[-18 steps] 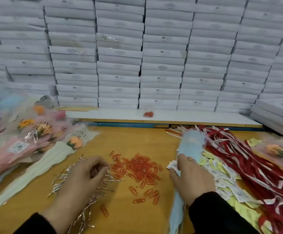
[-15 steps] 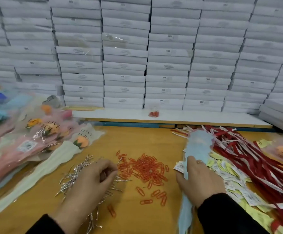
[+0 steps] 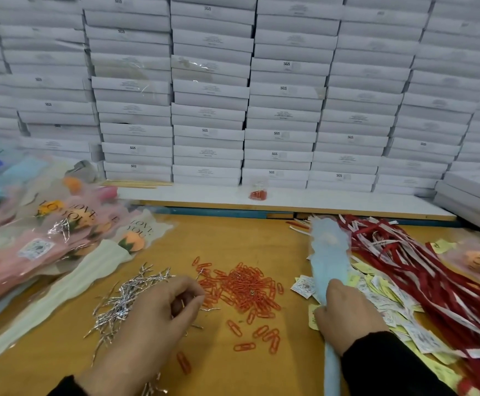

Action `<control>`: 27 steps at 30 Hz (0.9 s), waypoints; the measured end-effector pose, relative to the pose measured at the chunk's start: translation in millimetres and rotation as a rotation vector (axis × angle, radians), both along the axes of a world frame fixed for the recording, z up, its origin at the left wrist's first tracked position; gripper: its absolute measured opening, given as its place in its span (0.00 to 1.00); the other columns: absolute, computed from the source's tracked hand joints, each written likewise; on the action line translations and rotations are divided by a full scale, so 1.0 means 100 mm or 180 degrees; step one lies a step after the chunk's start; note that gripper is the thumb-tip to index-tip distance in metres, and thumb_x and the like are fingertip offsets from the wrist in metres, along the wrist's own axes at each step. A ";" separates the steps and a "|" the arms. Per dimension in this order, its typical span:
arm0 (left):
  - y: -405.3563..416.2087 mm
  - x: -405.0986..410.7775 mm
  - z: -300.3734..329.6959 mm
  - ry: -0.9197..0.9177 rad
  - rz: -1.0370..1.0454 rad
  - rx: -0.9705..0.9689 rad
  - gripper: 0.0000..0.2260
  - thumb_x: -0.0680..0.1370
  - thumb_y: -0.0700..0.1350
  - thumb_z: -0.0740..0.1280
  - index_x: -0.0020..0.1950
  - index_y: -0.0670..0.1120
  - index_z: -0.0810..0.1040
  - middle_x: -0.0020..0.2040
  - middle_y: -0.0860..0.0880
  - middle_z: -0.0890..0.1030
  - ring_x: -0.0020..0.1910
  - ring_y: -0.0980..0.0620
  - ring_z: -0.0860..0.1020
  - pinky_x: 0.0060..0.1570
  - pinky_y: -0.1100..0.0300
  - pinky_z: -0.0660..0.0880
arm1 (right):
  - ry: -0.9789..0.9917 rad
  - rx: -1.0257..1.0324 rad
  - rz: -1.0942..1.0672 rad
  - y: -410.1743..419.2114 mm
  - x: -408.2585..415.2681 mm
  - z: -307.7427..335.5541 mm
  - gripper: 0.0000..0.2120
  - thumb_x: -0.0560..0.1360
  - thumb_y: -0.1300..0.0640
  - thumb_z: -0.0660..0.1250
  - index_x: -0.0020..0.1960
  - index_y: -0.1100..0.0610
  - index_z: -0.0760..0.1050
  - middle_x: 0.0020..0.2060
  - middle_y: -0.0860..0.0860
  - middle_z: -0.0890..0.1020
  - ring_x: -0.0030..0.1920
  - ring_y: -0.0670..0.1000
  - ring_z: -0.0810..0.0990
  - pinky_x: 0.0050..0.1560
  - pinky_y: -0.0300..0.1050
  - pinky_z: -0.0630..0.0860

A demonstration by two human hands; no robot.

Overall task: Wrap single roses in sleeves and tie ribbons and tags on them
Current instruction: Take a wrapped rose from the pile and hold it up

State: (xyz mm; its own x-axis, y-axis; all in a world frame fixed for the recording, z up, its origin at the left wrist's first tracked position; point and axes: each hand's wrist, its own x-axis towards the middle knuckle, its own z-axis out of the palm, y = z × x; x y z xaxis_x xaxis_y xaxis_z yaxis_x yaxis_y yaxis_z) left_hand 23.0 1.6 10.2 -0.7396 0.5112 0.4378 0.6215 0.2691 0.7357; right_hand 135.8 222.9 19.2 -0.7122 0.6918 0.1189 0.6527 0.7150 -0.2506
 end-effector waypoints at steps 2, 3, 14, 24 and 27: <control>0.01 0.01 0.00 -0.0003 0.0035 0.0021 0.10 0.73 0.40 0.70 0.36 0.54 0.79 0.31 0.54 0.76 0.27 0.58 0.69 0.27 0.70 0.64 | 0.0303 0.0052 -0.0062 0.02 0.01 0.04 0.16 0.77 0.60 0.55 0.34 0.53 0.52 0.32 0.48 0.65 0.29 0.45 0.63 0.25 0.38 0.57; 0.01 0.01 0.00 -0.0015 0.0039 0.0044 0.10 0.73 0.40 0.70 0.36 0.54 0.79 0.32 0.53 0.77 0.28 0.58 0.69 0.27 0.70 0.64 | 0.0528 0.0073 -0.0048 0.02 0.02 0.06 0.17 0.77 0.60 0.55 0.34 0.52 0.51 0.32 0.49 0.65 0.28 0.46 0.63 0.26 0.38 0.57; 0.11 0.11 0.13 -0.1451 -0.0201 0.0731 0.10 0.76 0.45 0.64 0.40 0.45 0.84 0.28 0.49 0.79 0.23 0.57 0.72 0.22 0.66 0.68 | 0.3195 -0.2275 0.1301 -0.63 -0.02 0.06 0.09 0.73 0.70 0.64 0.38 0.60 0.71 0.28 0.46 0.79 0.28 0.46 0.78 0.30 0.34 0.73; 0.13 0.11 0.15 -0.2391 -0.0550 0.1408 0.10 0.64 0.44 0.70 0.41 0.39 0.83 0.26 0.47 0.77 0.19 0.55 0.70 0.18 0.68 0.64 | 0.2987 -0.3738 0.1541 -0.96 -0.18 -0.07 0.08 0.74 0.73 0.60 0.39 0.65 0.67 0.24 0.50 0.77 0.24 0.52 0.79 0.25 0.37 0.72; 0.14 0.11 0.12 -0.2556 -0.0584 0.1495 0.11 0.61 0.39 0.72 0.43 0.41 0.80 0.27 0.45 0.79 0.21 0.53 0.74 0.19 0.67 0.66 | 0.2915 -0.3907 0.1502 -0.96 -0.19 -0.08 0.07 0.74 0.72 0.61 0.39 0.65 0.68 0.26 0.52 0.78 0.25 0.52 0.80 0.26 0.38 0.73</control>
